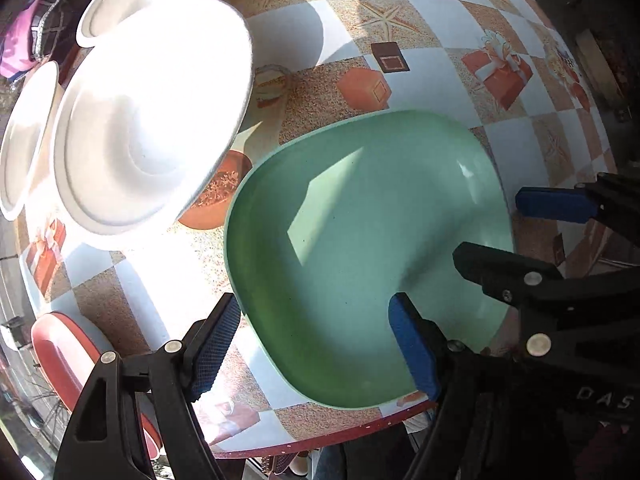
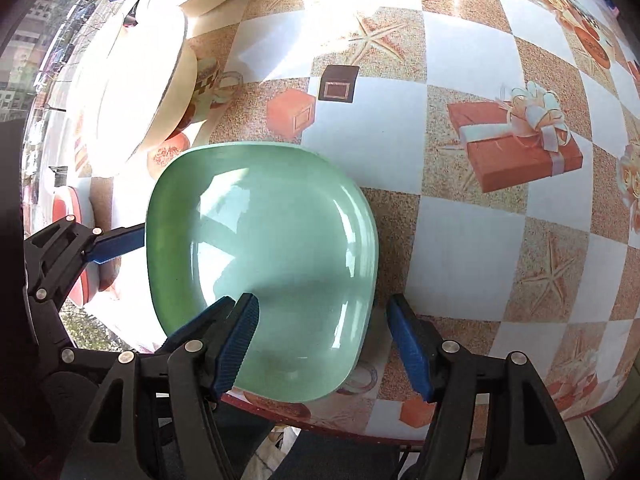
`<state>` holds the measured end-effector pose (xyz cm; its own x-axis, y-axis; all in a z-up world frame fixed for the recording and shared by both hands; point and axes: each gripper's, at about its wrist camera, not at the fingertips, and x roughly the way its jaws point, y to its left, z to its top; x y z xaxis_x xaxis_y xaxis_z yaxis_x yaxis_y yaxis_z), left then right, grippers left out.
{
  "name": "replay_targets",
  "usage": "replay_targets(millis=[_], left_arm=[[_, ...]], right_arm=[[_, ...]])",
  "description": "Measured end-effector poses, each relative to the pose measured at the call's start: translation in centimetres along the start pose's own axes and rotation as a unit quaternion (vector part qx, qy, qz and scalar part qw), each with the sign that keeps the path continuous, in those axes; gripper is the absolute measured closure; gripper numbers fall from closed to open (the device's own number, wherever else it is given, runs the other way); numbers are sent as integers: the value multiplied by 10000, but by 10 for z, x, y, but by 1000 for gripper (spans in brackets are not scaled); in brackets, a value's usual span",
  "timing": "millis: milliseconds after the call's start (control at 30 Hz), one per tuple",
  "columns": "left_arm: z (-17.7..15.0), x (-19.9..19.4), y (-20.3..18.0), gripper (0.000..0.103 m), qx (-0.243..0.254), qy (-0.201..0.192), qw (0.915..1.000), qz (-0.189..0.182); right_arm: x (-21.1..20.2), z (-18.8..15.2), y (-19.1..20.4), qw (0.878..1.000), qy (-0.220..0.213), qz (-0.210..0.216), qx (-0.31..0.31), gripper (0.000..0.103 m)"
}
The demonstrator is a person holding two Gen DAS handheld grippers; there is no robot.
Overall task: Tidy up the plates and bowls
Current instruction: 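Lift the green plate with the right gripper toward the pink plate stack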
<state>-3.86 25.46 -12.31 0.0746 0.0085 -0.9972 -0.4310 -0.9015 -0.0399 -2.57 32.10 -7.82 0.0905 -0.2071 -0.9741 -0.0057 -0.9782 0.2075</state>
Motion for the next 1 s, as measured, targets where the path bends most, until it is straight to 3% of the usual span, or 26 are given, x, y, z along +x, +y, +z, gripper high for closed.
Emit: replay_targets(millis=[100, 300, 500, 667, 900, 967, 1000], left_arm=[[1, -7, 9, 24, -298, -178, 9994, -40], [3, -8, 23, 23, -515, -229, 9983, 108], [-25, -3, 58, 23, -641, -145, 9978, 48], [-14, 12, 56, 19, -607, -141, 9981, 7], [-7, 20, 81, 0, -899, -51, 9959, -3], [-4, 19, 80, 0, -870, -78, 9962, 28], [-4, 18, 82, 0, -873, -75, 9961, 26]], right_arm=[[-10, -1, -22, 9993, -92, -246, 252, 35], [-13, -2, -49, 9979, 88, -100, 636, 33], [7, 10, -26, 9974, 284, -36, 654, 33], [15, 14, -6, 9980, 319, -387, 388, 29], [27, 19, 13, 9960, 434, -700, 335, 16], [43, 24, 12, 9938, 593, -815, 472, 0], [44, 25, 13, 9938, 571, -818, 495, 0]])
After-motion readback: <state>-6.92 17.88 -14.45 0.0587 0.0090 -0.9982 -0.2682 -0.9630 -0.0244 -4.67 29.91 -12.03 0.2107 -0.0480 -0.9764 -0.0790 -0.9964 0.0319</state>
